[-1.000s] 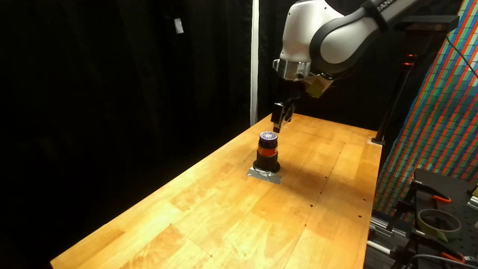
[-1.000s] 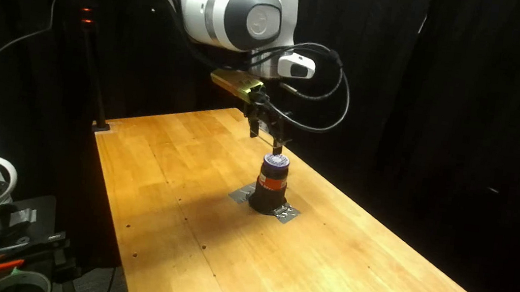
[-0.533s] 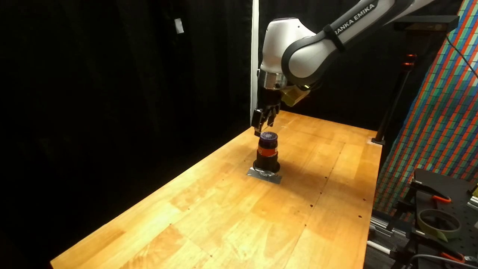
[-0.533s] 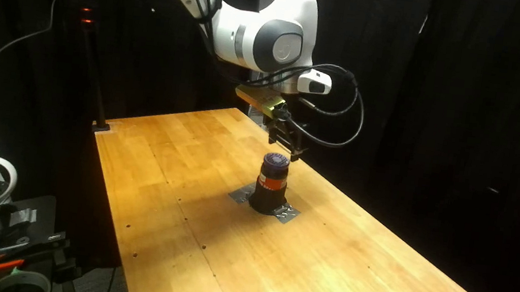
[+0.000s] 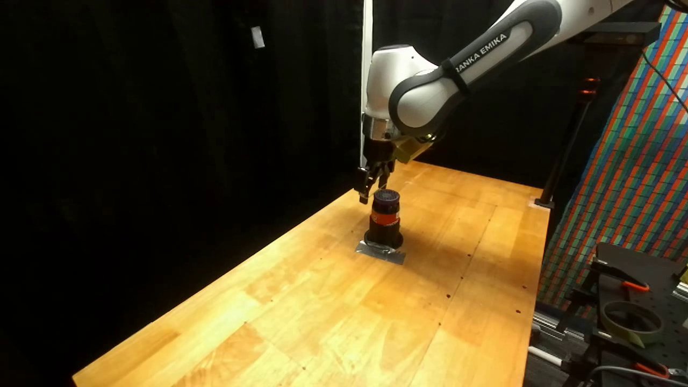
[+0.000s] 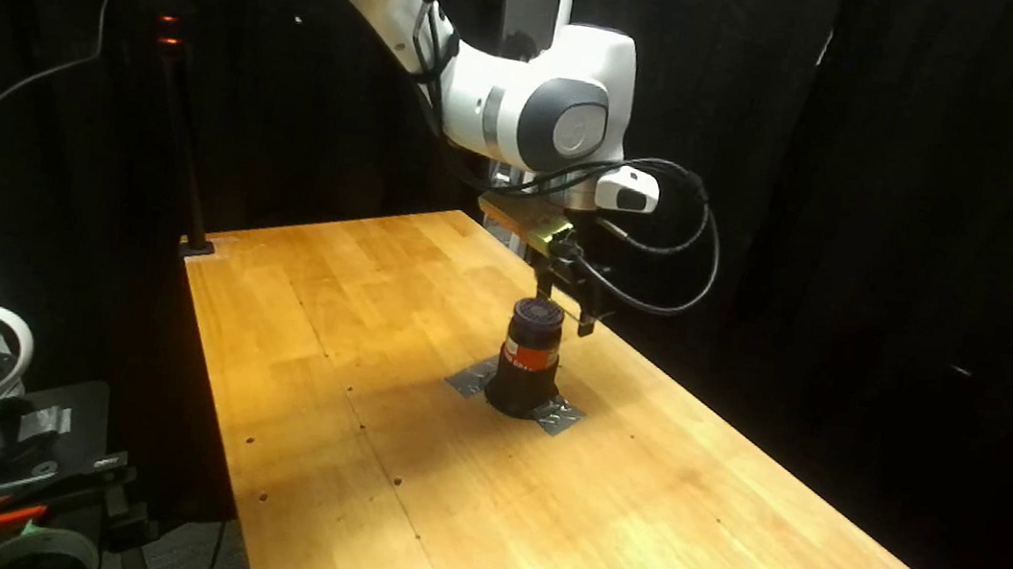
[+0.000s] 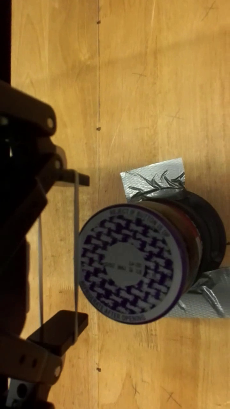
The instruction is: Place a rubber band over the bottom of the cup
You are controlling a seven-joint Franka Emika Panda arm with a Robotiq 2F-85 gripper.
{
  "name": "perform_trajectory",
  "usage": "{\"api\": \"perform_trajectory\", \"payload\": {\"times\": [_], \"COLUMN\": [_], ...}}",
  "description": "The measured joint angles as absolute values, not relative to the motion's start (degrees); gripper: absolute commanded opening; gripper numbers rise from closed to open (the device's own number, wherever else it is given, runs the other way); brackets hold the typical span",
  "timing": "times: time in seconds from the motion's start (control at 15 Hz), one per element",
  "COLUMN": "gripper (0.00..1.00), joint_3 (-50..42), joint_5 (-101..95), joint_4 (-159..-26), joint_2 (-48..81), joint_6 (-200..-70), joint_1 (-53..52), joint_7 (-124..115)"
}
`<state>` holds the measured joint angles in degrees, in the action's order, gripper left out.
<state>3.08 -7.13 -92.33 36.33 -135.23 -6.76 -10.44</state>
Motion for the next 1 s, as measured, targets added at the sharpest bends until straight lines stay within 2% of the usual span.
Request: {"api": "perform_trajectory", "payload": {"times": [1.0], "gripper": [1.00], "joint_3": [3.06], "joint_5": [-4.06], "joint_4": [-85.09], "joint_2": [38.40], "joint_6": [-111.44], "joint_1": [-6.80], "joint_7": [-9.81]}}
